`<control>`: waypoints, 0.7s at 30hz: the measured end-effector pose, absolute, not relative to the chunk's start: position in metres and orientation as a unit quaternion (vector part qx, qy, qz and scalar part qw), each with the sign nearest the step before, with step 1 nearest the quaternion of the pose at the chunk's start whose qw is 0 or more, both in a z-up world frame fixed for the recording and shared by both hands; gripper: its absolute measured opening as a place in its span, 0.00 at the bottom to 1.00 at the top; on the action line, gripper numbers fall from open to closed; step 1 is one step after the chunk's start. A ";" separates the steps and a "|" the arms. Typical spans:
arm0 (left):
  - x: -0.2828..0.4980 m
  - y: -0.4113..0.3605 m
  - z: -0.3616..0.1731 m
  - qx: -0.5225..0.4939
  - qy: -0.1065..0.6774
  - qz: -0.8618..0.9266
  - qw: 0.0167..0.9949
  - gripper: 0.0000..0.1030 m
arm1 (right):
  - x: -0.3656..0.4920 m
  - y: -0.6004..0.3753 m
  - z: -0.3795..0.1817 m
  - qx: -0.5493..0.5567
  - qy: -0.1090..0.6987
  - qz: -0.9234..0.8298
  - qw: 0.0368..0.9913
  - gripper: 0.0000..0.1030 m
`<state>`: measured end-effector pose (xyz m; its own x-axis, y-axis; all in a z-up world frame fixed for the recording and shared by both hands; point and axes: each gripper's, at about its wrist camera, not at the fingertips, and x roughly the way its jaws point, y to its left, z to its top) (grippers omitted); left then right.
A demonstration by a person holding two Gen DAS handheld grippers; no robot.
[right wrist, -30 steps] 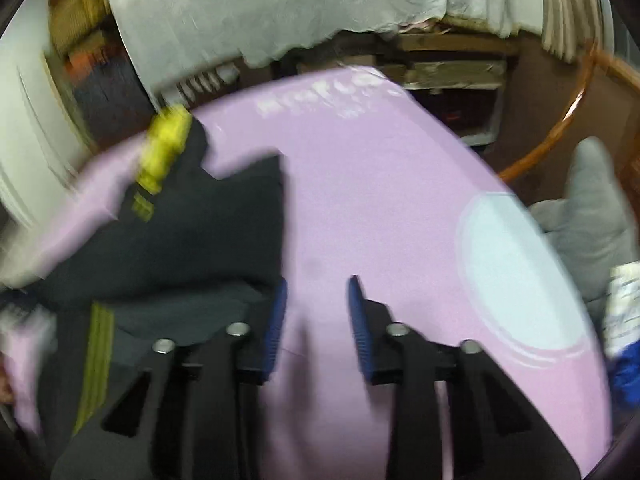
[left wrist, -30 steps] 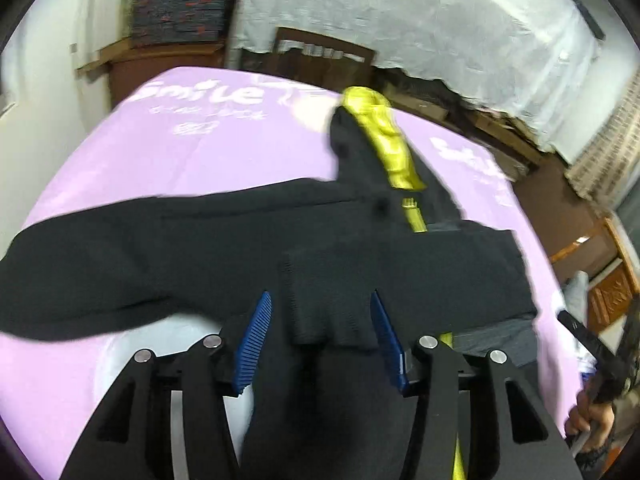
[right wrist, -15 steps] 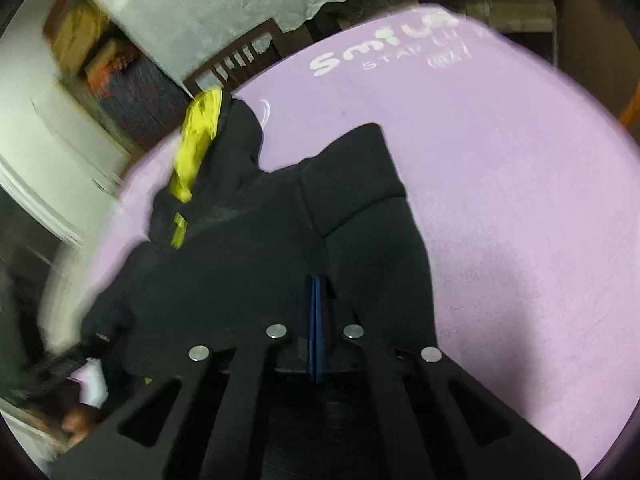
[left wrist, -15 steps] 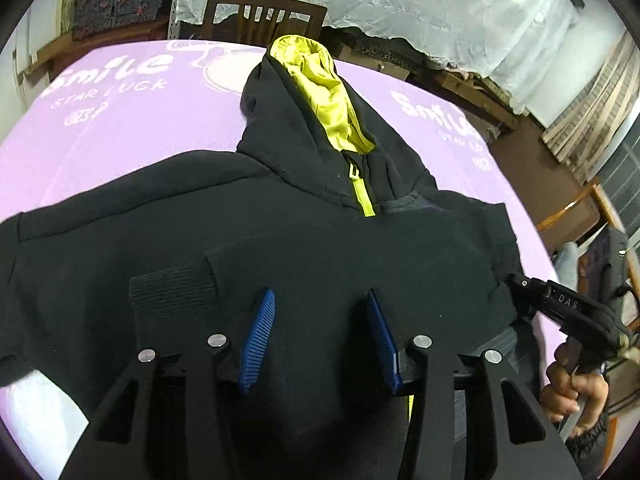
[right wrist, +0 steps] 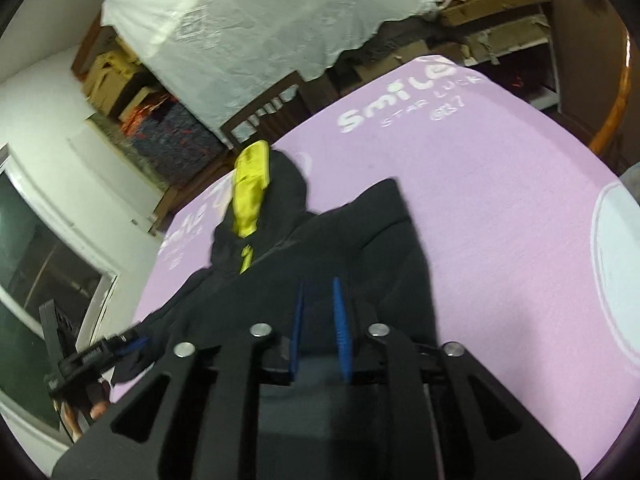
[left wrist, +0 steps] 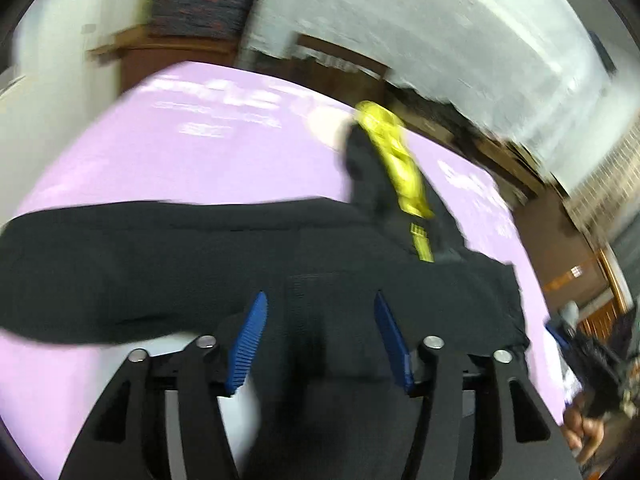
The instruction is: Fold large clothes
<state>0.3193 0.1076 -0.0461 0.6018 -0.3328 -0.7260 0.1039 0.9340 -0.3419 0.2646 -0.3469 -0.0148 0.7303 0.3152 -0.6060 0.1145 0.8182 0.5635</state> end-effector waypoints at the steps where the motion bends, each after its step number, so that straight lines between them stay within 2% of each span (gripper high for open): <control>1: 0.313 0.124 -0.046 -0.144 0.427 -0.106 0.887 0.60 | 0.260 -0.341 -0.014 0.293 0.364 0.067 0.882 0.21; 6: 0.285 0.223 -0.061 -0.217 0.429 0.015 0.877 0.60 | 0.259 -0.324 -0.020 0.282 0.378 0.082 0.878 0.26; 10: 0.270 0.271 -0.072 -0.278 0.424 0.062 0.860 0.60 | 0.253 -0.326 -0.022 0.301 0.378 0.089 0.871 0.29; 21: 0.281 0.299 -0.084 -0.335 0.399 0.109 0.846 0.59 | 0.252 -0.346 -0.037 0.338 0.389 0.068 0.855 0.34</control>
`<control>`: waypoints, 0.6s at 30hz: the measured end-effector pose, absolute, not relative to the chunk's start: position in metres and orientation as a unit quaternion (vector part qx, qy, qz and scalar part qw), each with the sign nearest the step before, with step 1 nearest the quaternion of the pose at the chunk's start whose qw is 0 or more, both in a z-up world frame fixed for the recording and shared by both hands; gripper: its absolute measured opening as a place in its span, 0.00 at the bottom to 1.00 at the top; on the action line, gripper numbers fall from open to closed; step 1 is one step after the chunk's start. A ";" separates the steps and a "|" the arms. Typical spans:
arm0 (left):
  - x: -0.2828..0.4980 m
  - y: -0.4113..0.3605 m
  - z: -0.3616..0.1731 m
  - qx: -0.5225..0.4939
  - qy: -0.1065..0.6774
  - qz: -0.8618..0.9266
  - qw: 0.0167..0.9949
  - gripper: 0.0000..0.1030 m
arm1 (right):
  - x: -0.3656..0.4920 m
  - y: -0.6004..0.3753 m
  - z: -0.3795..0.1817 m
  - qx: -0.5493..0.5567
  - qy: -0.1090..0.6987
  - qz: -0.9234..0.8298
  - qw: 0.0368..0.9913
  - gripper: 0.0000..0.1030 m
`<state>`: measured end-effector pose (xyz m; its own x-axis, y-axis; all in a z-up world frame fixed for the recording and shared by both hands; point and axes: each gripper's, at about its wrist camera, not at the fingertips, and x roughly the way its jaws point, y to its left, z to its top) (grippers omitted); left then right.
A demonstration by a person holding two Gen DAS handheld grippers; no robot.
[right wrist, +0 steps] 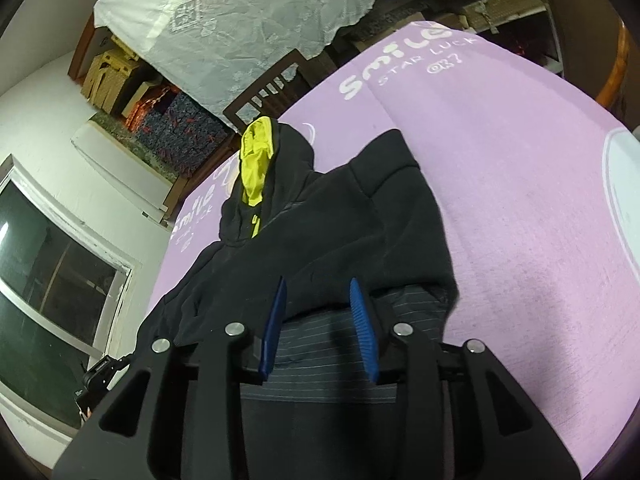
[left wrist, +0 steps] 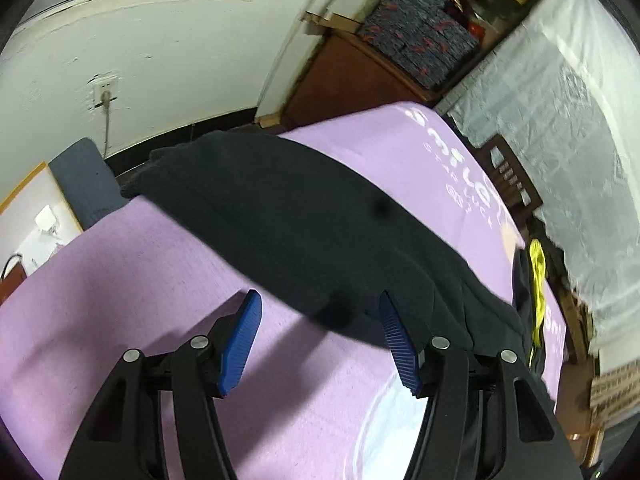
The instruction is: Fold large clothes
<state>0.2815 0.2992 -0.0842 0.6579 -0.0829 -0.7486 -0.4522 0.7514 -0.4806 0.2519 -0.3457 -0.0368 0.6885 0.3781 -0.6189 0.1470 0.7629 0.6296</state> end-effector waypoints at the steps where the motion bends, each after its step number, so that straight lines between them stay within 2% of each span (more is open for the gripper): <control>1: 0.282 0.302 -0.084 -0.339 0.394 0.119 0.846 0.59 | 0.252 -0.347 -0.038 0.341 0.390 0.066 0.853 0.35; 6: 0.287 0.314 -0.083 -0.345 0.378 0.154 0.845 0.59 | 0.254 -0.350 -0.044 0.349 0.395 0.062 0.847 0.35; 8: 0.290 0.317 -0.082 -0.343 0.377 0.158 0.845 0.55 | 0.255 -0.349 -0.044 0.347 0.396 0.061 0.848 0.35; 10: 0.293 0.319 -0.082 -0.343 0.378 0.159 0.845 0.37 | 0.255 -0.349 -0.044 0.344 0.396 0.060 0.849 0.35; 11: 0.295 0.321 -0.083 -0.345 0.381 0.157 0.843 0.18 | 0.255 -0.348 -0.044 0.341 0.397 0.059 0.850 0.35; 12: 0.296 0.325 -0.087 -0.355 0.387 0.154 0.837 0.11 | 0.255 -0.347 -0.044 0.338 0.397 0.058 0.851 0.35; 14: 0.296 0.338 -0.096 -0.398 0.388 0.138 0.820 0.05 | 0.255 -0.347 -0.043 0.332 0.397 0.054 0.854 0.35; 18: 0.294 0.343 -0.092 -0.402 0.385 0.124 0.821 0.04 | 0.256 -0.348 -0.044 0.332 0.399 0.053 0.853 0.35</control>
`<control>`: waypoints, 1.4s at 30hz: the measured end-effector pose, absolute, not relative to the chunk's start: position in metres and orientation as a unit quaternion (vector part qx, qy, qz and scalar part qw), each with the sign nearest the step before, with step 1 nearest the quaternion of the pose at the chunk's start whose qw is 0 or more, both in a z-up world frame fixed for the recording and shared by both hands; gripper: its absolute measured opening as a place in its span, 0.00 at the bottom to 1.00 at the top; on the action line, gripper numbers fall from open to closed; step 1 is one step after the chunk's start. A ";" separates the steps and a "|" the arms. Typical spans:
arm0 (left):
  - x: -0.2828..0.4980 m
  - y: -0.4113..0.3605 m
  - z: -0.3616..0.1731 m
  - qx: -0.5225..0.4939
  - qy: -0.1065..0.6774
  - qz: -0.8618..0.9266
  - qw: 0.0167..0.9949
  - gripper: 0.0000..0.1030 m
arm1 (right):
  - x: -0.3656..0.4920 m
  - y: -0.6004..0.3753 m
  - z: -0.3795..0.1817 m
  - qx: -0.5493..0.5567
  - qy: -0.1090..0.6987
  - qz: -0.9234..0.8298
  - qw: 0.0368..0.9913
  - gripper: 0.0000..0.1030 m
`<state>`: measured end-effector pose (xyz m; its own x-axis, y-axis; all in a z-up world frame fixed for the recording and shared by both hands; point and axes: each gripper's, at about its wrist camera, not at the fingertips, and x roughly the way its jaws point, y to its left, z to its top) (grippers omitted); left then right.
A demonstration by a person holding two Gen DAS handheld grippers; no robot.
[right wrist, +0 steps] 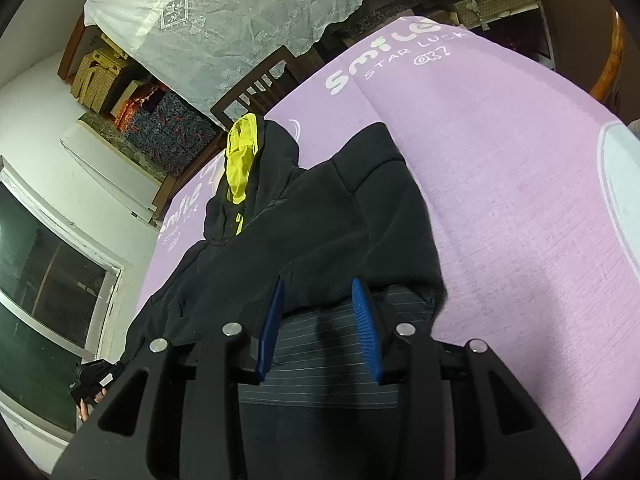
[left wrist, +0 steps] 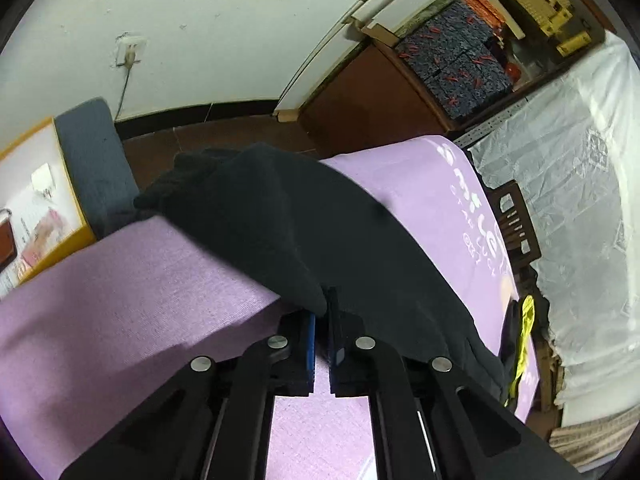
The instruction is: Fold large clothes
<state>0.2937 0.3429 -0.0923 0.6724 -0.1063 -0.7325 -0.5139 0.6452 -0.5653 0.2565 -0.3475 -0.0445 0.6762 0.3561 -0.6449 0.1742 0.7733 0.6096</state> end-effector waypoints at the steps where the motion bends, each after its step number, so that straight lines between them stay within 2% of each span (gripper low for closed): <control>1: 0.295 0.338 -0.086 -0.382 0.385 0.128 0.830 0.04 | 0.257 -0.348 -0.044 0.332 0.399 0.053 0.853 0.35; 10: 0.307 0.251 -0.010 -0.193 0.372 0.109 0.902 0.04 | 0.259 -0.345 -0.044 0.325 0.400 0.055 0.855 0.35; 25: 0.307 0.079 0.033 -0.060 0.358 -0.011 0.932 0.04 | 0.257 -0.349 -0.041 0.327 0.395 0.058 0.857 0.35; 29: 0.299 0.023 0.026 -0.016 0.363 -0.056 0.930 0.04 | 0.257 -0.351 -0.041 0.331 0.395 0.058 0.855 0.35; 35: 0.295 -0.055 -0.022 0.038 0.402 -0.113 0.908 0.04 | 0.256 -0.361 -0.043 0.344 0.392 0.048 0.852 0.35; 39: 0.303 -0.086 -0.066 0.076 0.443 -0.126 0.885 0.05 | 0.259 -0.362 -0.046 0.349 0.396 0.046 0.848 0.35; 42: 0.305 -0.085 -0.081 0.076 0.459 -0.131 0.875 0.10 | 0.260 -0.360 -0.047 0.344 0.400 0.048 0.848 0.35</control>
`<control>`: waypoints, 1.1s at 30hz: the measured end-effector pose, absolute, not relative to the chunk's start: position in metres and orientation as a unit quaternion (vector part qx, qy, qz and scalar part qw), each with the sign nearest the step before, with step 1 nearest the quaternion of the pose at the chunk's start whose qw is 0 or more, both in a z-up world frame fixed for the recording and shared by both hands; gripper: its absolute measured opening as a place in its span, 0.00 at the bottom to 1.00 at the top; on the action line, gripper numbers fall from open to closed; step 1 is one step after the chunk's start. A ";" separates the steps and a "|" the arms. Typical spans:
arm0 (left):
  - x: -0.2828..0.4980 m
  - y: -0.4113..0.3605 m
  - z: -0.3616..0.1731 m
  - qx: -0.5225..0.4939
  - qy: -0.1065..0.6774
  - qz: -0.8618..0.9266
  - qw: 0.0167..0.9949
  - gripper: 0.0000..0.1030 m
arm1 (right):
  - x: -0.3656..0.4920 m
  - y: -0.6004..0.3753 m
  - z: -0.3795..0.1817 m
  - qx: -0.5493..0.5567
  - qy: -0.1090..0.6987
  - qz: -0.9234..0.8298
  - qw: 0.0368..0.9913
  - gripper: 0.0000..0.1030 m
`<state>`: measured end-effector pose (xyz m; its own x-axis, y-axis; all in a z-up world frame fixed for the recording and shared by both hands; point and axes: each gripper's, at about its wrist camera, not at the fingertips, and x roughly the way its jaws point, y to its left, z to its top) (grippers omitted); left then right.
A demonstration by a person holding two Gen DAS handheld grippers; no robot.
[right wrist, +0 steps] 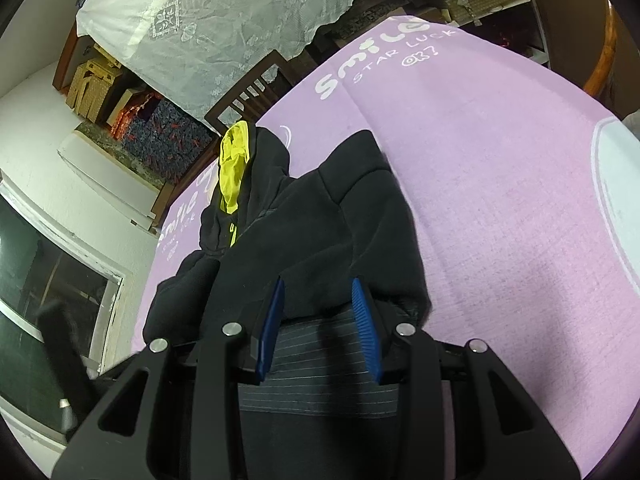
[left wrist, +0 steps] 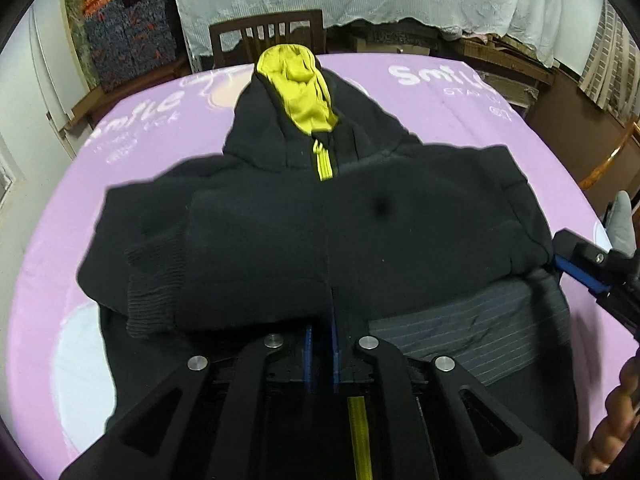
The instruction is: Fold large clothes
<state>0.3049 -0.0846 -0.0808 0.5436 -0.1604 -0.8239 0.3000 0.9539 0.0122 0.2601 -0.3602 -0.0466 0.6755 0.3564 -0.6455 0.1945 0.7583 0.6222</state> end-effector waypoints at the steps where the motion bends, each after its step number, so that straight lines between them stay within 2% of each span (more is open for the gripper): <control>1: 0.303 -0.081 -0.079 0.072 0.458 -0.136 0.875 0.10 | 0.261 -0.360 -0.047 0.343 0.401 0.049 0.848 0.35; 2: 0.301 -0.077 -0.076 0.066 0.458 -0.143 0.875 0.14 | 0.261 -0.359 -0.047 0.340 0.402 0.050 0.849 0.35; 5: 0.290 -0.055 -0.061 0.050 0.449 -0.156 0.878 0.56 | 0.262 -0.355 -0.046 0.332 0.404 0.056 0.851 0.35; 8: 0.273 -0.012 -0.044 0.055 0.416 -0.135 0.898 0.64 | 0.261 -0.348 -0.044 0.328 0.405 0.073 0.851 0.35; 12: 0.276 0.052 -0.047 0.049 0.413 -0.083 0.906 0.66 | 0.255 -0.325 -0.027 0.295 0.386 0.125 0.865 0.35; 15: 0.289 0.085 -0.055 0.026 0.434 -0.071 0.898 0.66 | 0.251 -0.279 -0.006 0.223 0.375 0.160 0.886 0.39; 21: 0.321 0.084 -0.073 0.045 0.448 -0.075 0.890 0.66 | 0.256 -0.171 0.021 0.032 0.372 0.194 0.907 0.39; 28: 0.353 0.094 -0.085 0.033 0.455 -0.072 0.887 0.66 | 0.263 -0.104 -0.005 -0.201 0.362 0.148 0.898 0.39; 33: 0.360 0.094 -0.086 0.033 0.446 -0.079 0.891 0.66 | 0.283 -0.087 -0.016 -0.238 0.356 0.137 0.893 0.39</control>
